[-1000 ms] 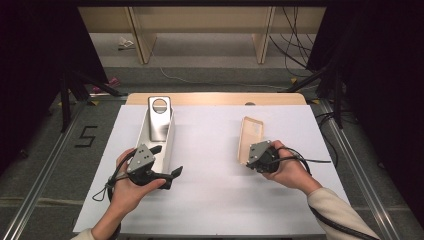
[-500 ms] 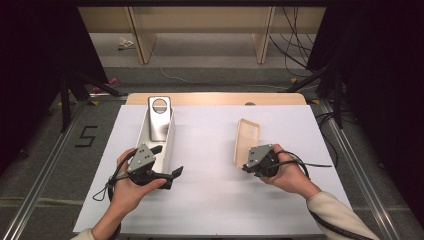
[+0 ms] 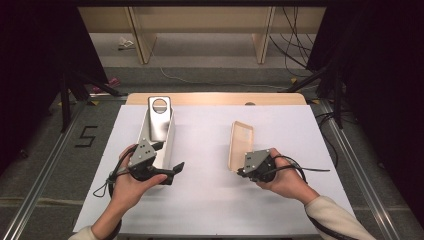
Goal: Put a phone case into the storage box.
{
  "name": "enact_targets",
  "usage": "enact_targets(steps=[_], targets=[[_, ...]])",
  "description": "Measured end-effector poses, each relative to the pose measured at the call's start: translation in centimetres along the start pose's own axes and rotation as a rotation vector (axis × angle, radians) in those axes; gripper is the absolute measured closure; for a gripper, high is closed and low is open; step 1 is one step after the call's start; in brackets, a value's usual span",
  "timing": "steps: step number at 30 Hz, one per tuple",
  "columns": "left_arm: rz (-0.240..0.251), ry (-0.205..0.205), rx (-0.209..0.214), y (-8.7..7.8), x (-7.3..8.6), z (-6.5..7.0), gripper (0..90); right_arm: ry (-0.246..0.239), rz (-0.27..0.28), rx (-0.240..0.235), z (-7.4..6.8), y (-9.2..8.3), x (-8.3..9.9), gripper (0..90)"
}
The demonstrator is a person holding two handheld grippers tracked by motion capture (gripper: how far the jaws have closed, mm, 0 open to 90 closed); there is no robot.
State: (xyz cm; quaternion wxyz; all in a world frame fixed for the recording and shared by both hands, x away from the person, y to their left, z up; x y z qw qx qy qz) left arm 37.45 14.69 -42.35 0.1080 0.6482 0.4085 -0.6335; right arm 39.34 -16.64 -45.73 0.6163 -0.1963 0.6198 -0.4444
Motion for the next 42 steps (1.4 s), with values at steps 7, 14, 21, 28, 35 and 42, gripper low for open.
enact_targets(steps=[7, 14, 21, 28, 35, 42], targets=[[-0.019, -0.006, 0.014, 1.0, -1.0, 0.0, 4.5, -0.024, 0.013, -0.003, -0.8, 0.0, -0.7, 88.0], [-0.039, -0.029, 0.036, 3.1, -2.4, 0.0, 7.5, -0.044, 0.019, -0.012, -1.5, 0.3, -1.3, 88.0], [-0.057, -0.034, 0.062, 5.0, -3.8, 0.1, 11.0, -0.061, 0.026, -0.023, -2.2, 0.5, -1.8, 88.0], [-0.093, -0.043, 0.071, 7.0, -5.4, 0.4, 15.3, -0.080, 0.015, -0.029, -2.8, 0.6, -2.2, 88.0], [-0.134, -0.051, 0.078, 9.0, -6.8, 0.5, 19.1, -0.100, 0.022, -0.035, -3.4, 0.7, -2.7, 88.1], [-0.194, -0.111, 0.093, 10.9, -7.0, -0.3, 29.5, -0.128, 0.034, -0.029, -3.9, 0.8, -3.1, 88.1]])
Point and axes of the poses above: each handheld gripper's, and its own axes: y roughly forward along the jaws, x roughly out of its underside, z roughly to its right, the point moved 3 cm from there along y, roughly forward along the jaws, and after that the axes turned 11 degrees about y, right-handed, at the moved point
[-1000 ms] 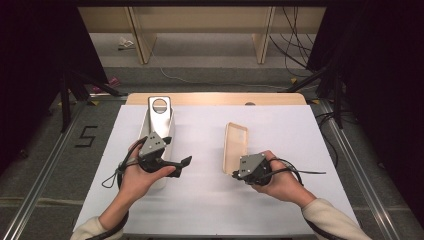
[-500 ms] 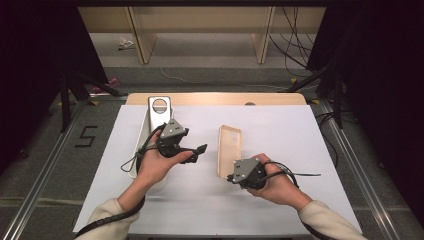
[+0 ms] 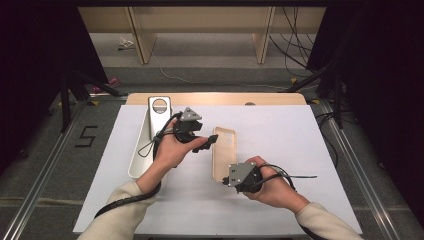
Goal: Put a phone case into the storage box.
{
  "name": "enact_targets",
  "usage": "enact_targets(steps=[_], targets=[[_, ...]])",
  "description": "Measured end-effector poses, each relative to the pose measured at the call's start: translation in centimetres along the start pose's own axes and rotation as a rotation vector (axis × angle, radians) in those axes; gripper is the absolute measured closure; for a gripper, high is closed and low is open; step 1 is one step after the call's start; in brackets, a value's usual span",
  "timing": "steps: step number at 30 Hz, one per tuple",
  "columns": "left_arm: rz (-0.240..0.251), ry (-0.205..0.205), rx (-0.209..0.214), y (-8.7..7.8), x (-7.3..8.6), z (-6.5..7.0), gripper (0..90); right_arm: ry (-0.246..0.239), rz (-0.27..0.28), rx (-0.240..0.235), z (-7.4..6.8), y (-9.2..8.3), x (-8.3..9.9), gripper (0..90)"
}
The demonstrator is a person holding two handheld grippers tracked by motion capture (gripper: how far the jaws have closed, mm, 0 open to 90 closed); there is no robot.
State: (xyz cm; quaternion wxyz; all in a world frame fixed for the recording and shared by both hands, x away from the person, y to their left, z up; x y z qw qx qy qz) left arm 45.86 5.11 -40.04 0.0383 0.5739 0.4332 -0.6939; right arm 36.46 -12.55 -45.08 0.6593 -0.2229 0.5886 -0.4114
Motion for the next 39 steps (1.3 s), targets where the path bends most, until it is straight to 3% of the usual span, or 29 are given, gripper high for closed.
enact_targets(steps=[10, 11, 22, 28, 33, 39], targets=[[-0.058, -0.080, 0.008, 0.9, -0.1, -0.2, 46.1, -0.018, -0.007, -0.010, -0.4, 0.0, -0.4, 88.1], [-0.063, -0.090, 0.013, 0.9, -0.1, -0.2, 47.8, -0.021, -0.003, 0.008, -0.4, 0.0, -0.4, 88.0], [-0.077, -0.166, 0.044, 1.4, 0.0, -0.3, 61.8, -0.040, 0.001, 0.023, -0.5, 0.0, -0.7, 88.0], [-0.056, -0.202, 0.054, 1.3, -0.3, 0.0, 69.2, -0.041, -0.012, 0.024, -0.6, 0.1, -0.6, 88.0], [0.004, -0.241, 0.086, 0.7, -1.0, 0.5, 76.1, -0.047, -0.028, 0.038, -0.4, 0.3, -0.4, 88.1], [0.061, -0.242, 0.123, 0.0, -1.9, 1.3, 81.3, -0.039, -0.036, 0.051, -0.2, 0.6, -0.2, 87.8]])
Point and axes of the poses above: each handheld gripper's, and its own axes: y roughly forward along the jaws, x roughly out of its underside, z roughly to its right, the point moved 3 cm from there along y, roughly forward along the jaws, and after that the axes turned 11 degrees about y, right-handed, at the moved point
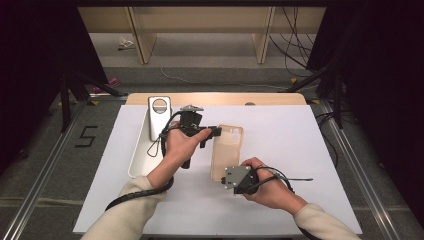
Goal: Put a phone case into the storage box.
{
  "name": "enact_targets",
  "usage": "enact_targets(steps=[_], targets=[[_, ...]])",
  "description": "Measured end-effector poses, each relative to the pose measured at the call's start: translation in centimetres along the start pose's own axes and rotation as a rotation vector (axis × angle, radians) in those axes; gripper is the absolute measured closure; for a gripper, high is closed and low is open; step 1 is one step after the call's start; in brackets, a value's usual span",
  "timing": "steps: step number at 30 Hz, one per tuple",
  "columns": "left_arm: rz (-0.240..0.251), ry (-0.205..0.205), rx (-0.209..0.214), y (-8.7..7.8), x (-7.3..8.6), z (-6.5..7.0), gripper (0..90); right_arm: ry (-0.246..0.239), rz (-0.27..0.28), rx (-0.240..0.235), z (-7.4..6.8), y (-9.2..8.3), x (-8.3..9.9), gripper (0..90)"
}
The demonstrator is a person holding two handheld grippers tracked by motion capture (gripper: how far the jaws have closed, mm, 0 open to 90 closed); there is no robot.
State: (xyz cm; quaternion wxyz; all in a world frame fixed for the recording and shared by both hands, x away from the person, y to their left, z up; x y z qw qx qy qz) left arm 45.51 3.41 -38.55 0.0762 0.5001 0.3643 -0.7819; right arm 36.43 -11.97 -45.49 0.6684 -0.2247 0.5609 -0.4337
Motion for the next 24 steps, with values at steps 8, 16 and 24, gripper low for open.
enact_targets(steps=[8, 16, 24], targets=[[0.043, 0.127, -0.056, -0.6, -0.4, 0.4, 82.0, 0.113, 0.022, 0.017, 0.8, -0.2, 0.4, 71.6], [0.110, 0.208, -0.093, -1.7, -0.5, -0.3, 81.9, 0.310, 0.092, -0.006, 1.7, -1.0, 1.1, 40.4], [0.170, 0.219, -0.118, -3.3, -0.6, -1.3, 81.8, 0.473, 0.185, -0.009, 2.9, -1.9, 2.4, 29.3]])
Point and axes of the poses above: each handheld gripper's, and its own axes: y roughly forward along the jaws, x roughly out of its underside, z roughly to its right, the point moved 3 cm from there along y, roughly forward along the jaws, and after that the axes turned 11 degrees about y, right-handed, at the moved point
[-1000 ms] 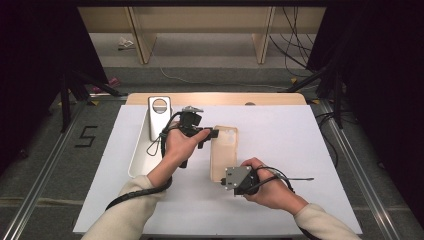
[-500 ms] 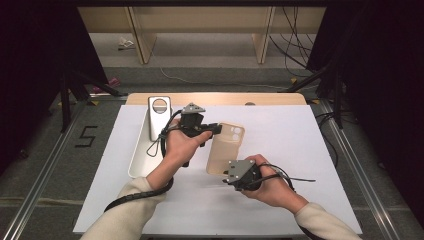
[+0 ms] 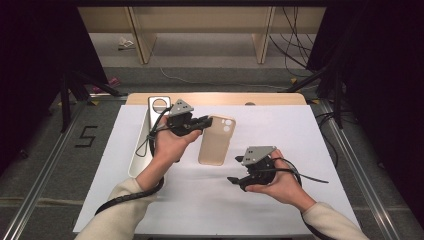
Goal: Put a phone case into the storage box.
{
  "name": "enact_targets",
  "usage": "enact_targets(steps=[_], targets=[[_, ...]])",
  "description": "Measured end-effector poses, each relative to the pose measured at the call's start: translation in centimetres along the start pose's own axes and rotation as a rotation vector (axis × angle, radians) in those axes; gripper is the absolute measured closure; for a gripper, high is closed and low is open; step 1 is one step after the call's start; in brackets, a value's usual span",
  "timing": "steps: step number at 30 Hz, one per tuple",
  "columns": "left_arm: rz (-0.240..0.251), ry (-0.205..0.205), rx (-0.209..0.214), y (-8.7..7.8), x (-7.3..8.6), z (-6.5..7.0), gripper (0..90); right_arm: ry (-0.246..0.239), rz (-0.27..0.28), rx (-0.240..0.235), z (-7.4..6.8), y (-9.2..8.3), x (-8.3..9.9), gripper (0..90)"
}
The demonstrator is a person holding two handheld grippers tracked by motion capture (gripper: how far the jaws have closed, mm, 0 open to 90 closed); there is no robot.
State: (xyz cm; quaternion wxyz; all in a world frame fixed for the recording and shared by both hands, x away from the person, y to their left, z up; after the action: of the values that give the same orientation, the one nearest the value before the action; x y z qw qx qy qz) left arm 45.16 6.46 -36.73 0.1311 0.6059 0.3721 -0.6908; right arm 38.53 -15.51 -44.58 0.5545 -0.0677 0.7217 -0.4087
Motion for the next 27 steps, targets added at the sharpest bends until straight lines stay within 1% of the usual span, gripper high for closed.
enact_targets(steps=[2, 3, 6, 10, 16, 19, 23, 27], targets=[[0.011, -0.004, -0.005, -0.4, -0.1, -0.3, 81.8, 0.033, 0.021, -0.009, 0.4, -0.2, 0.2, 27.9], [0.020, -0.005, -0.008, -0.7, -0.1, -0.5, 81.8, 0.042, 0.026, -0.012, 0.5, -0.2, 0.2, 27.2], [0.034, -0.007, -0.017, -1.5, -0.3, -1.0, 81.8, 0.078, 0.046, -0.005, 1.3, -0.6, 0.5, 25.6], [0.062, -0.011, -0.026, -2.6, -0.5, -1.8, 81.8, 0.116, 0.076, 0.003, 1.9, -1.2, 0.7, 23.4], [0.093, -0.009, -0.047, -4.3, -1.0, -2.8, 81.7, 0.160, 0.113, 0.025, 2.7, -2.1, 1.2, 21.5], [0.104, -0.006, -0.055, -4.9, -1.2, -3.3, 81.8, 0.176, 0.127, 0.040, 3.0, -2.7, 1.5, 21.0], [0.128, -0.013, -0.065, -5.6, -1.5, -4.0, 81.8, 0.202, 0.152, 0.049, 3.4, -3.2, 1.8, 20.7], [0.142, -0.013, -0.073, -6.2, -1.7, -4.5, 81.7, 0.211, 0.160, 0.052, 3.6, -3.7, 2.1, 19.1]])
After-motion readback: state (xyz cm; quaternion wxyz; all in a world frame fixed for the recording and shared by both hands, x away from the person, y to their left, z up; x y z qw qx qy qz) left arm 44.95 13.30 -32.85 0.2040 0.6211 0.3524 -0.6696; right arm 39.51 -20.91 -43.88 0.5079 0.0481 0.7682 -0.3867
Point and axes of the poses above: each handheld gripper's, and its own axes: y roughly forward along the jaws, x roughly out of its underside, z roughly to its right, the point moved 3 cm from there along y, roughly forward along the jaws, and after that the axes turned 11 degrees about y, right-handed, at the moved point
